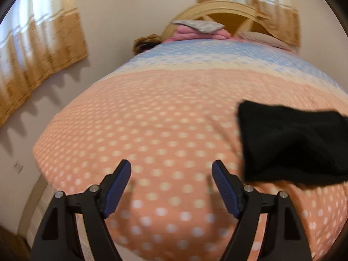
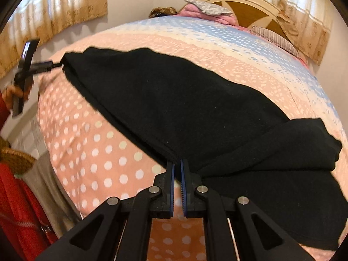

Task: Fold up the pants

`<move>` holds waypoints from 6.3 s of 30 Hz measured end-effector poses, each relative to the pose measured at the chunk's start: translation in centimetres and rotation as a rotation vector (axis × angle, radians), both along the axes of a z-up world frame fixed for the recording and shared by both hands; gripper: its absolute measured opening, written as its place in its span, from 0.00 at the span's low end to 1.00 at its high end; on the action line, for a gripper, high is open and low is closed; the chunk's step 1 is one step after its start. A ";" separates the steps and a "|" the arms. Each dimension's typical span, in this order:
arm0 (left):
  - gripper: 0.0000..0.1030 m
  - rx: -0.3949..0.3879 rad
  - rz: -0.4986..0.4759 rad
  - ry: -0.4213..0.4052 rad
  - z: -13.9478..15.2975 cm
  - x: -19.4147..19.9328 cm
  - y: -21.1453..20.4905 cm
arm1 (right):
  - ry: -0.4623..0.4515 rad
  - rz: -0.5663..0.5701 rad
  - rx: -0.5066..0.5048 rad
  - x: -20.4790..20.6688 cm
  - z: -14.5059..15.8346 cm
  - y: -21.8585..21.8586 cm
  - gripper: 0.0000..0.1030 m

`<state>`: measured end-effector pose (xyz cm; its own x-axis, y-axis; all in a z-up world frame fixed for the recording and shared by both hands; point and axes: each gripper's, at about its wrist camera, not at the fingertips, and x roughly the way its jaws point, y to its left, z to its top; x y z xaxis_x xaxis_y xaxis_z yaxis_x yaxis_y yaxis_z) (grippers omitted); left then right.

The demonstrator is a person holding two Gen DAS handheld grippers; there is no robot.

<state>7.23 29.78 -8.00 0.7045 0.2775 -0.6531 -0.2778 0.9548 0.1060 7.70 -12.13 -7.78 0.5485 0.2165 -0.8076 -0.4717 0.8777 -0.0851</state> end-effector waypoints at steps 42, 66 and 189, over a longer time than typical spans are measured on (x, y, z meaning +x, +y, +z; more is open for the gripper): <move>0.91 -0.152 -0.193 -0.203 6.4 4.3 -11.1 | 0.057 -0.176 0.605 10.2 5.3 -4.3 0.06; 0.97 -0.103 -0.386 0.013 -0.7 3.7 -24.1 | 0.088 -1.003 0.134 23.8 0.2 -28.2 0.18; 0.99 -0.227 -0.630 0.082 2.4 1.0 -33.9 | -0.141 -1.457 0.881 -9.7 1.2 -43.0 0.37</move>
<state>8.22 -4.11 -5.61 0.6323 -0.3207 -0.7052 0.3397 0.9329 -0.1197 -2.01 -55.18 -6.60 0.7330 -0.1696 -0.6587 0.6703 0.3444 0.6573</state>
